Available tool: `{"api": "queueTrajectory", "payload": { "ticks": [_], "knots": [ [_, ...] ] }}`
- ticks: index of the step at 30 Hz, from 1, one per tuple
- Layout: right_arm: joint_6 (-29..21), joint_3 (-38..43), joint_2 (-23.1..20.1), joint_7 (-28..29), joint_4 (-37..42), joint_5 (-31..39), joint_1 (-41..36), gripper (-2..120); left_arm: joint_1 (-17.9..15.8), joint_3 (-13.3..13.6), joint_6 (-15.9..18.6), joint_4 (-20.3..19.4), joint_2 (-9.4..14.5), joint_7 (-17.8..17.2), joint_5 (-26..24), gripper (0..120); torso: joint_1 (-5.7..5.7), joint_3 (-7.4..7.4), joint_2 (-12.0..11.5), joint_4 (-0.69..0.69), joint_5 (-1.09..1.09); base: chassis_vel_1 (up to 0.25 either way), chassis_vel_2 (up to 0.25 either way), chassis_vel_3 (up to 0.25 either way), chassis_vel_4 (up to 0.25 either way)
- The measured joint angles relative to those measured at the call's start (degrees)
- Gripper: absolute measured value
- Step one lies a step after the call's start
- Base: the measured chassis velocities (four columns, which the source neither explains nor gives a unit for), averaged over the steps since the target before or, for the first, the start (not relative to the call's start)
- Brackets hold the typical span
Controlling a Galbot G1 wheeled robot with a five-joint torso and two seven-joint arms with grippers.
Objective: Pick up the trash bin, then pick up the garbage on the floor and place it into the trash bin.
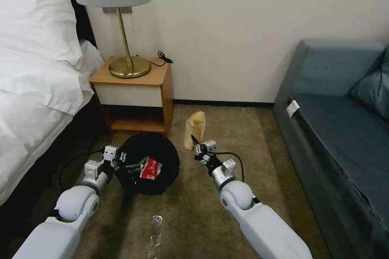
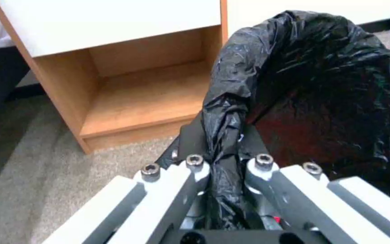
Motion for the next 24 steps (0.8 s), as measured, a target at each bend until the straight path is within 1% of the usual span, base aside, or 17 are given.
{"api": "queueTrajectory", "payload": {
  "ticks": [1, 2, 3, 9, 15, 24],
  "knots": [
    [0.0, -0.2, 0.0, -1.2, 0.5, 0.2, -0.1, 0, -0.3, 0.2, 0.0, 0.2, -0.1, 0.0, 0.0, 4, 0.00, 0.00, 0.0, 0.00, 0.00, 0.000, 0.000, 0.000, 0.000],
    [0.0, -0.2, 0.0, -1.2, 0.5, 0.2, -0.1, 0, -0.3, 0.2, 0.0, 0.2, -0.1, 0.0, 0.0, 4, 0.00, 0.00, 0.0, 0.00, 0.00, 0.000, 0.000, 0.000, 0.000],
    [0.1, -0.7, 0.1, -3.7, 0.9, 0.6, -0.3, 0, -0.7, 0.5, 0.1, 0.5, -0.3, -0.1, 0.1, 4, 0.00, 0.00, 0.0, 0.00, 0.00, 0.000, 0.000, 0.000, 0.000],
    [1.0, -1.6, 0.8, -7.8, 0.3, 0.7, -0.8, 0, -1.5, 1.2, 0.3, 0.9, -0.8, -0.2, 0.1, 4, 0.01, 0.00, 0.0, 0.00, -0.01, 0.000, 0.000, 0.000, 0.000],
    [1.5, -2.7, 1.8, -9.0, -1.0, 0.6, -1.0, 0, -1.8, 1.4, 0.3, 1.2, -1.2, -0.2, 0.1, 4, 0.00, 0.00, 0.0, 0.00, 0.00, 0.000, 0.000, 0.000, 0.000],
    [2.8, -6.4, 4.3, -9.5, -6.0, -1.2, -0.5, 0, -1.9, 1.6, 0.2, 1.7, -1.8, -0.1, 0.0, 4, 0.00, 0.00, 0.0, 0.01, 0.00, 0.000, 0.000, 0.000, 0.000]
  ]
}}
